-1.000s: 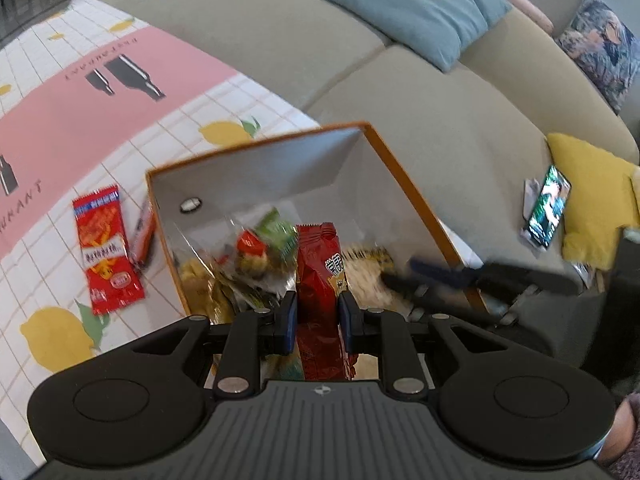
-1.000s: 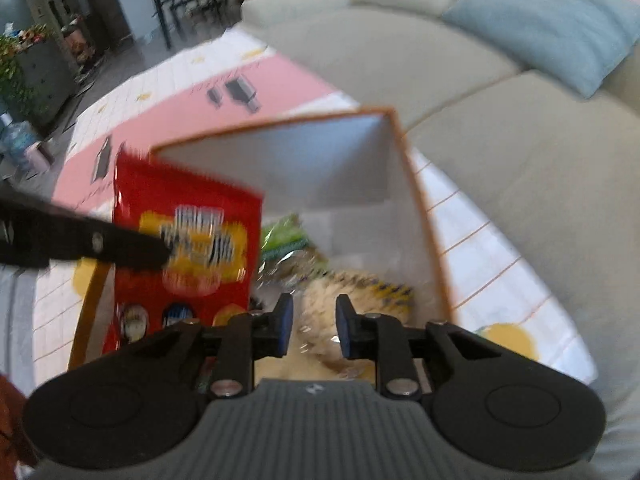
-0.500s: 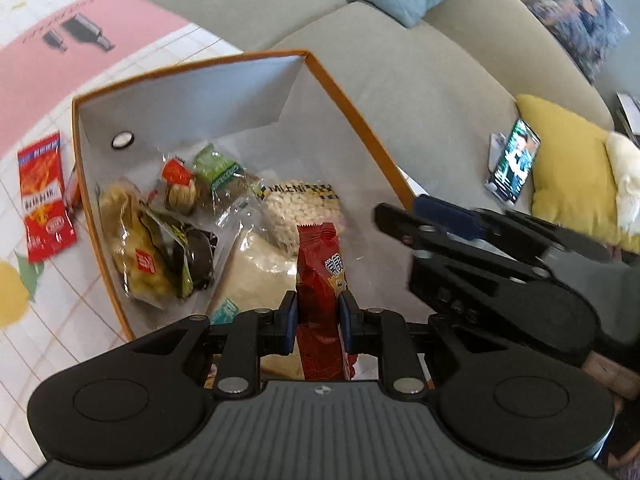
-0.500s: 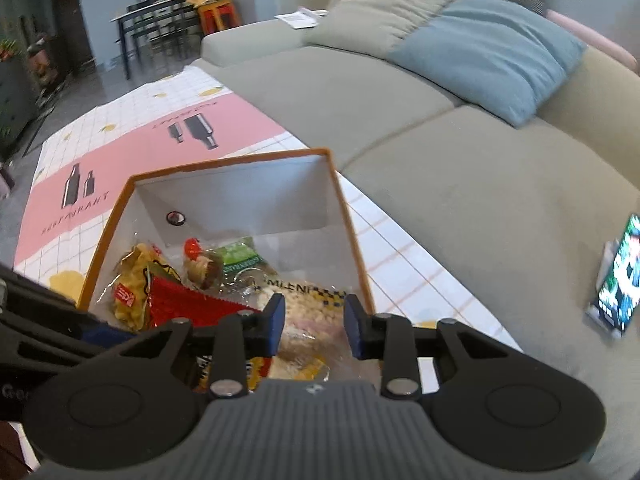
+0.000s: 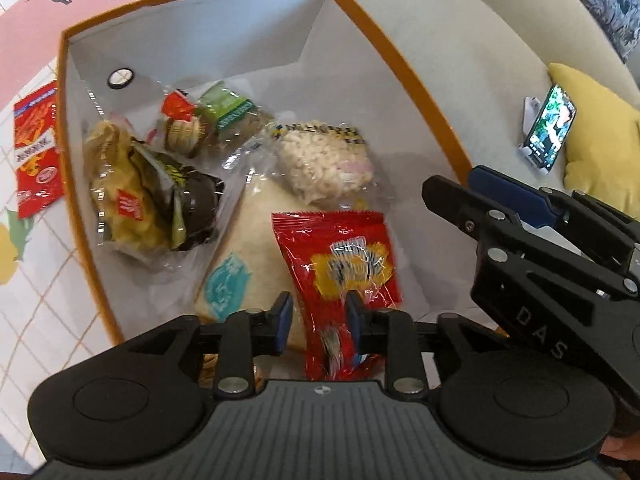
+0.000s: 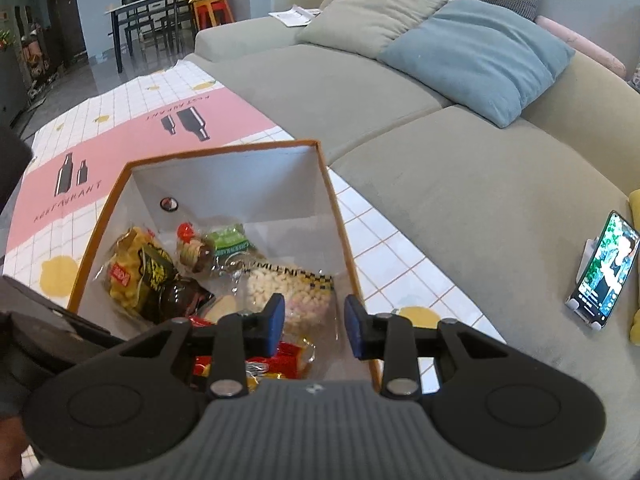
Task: Organize snacks
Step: 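Open both grippers to drop the crisp and puff bags into the box, then move both open grippers back to the red spicy-strip packet and sausage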
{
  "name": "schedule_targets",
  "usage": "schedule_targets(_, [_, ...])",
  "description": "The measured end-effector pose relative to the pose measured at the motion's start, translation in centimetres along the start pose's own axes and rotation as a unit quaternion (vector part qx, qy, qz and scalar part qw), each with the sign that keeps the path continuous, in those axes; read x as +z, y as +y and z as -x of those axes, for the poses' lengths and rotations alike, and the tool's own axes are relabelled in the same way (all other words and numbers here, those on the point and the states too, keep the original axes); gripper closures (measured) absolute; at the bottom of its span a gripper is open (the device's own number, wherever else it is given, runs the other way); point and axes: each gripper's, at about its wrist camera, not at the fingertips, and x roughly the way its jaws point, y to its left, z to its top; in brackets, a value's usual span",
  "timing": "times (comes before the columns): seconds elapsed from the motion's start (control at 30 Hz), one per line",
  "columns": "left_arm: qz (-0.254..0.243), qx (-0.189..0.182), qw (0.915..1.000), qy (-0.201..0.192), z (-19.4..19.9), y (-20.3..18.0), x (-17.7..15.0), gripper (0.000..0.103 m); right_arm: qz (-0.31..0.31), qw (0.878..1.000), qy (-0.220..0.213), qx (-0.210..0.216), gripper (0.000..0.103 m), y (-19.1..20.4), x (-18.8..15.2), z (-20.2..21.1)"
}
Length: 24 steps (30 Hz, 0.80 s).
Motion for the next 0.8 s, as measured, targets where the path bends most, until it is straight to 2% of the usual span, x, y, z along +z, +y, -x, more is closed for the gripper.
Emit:
schedule_targets(0.13, [-0.006, 0.018, 0.9997, -0.016, 1.6, 0.2, -0.4, 0.063, 0.002, 1.000, 0.006, 0.005, 0.072, 0.5, -0.2, 0.2])
schedule_targets(0.43, [-0.036, 0.078, 0.9916, -0.097, 8.1, 0.4, -2.0, 0.059, 0.031, 0.999, 0.000, 0.015, 0.064, 3.0, -0.1, 1.8])
schedule_targets(0.57, [-0.037, 0.103, 0.9846, -0.136, 11.0, 1.1, -3.1, 0.059, 0.046, 0.999, -0.017, 0.020, 0.061, 5.1, 0.1, 3.1])
schedule_targets(0.8, [-0.022, 0.162, 0.9649, -0.205, 15.6, 3.4, -5.3, 0.056, 0.042, 0.997, -0.038, 0.048, 0.059, 8.8, 0.6, 4.7])
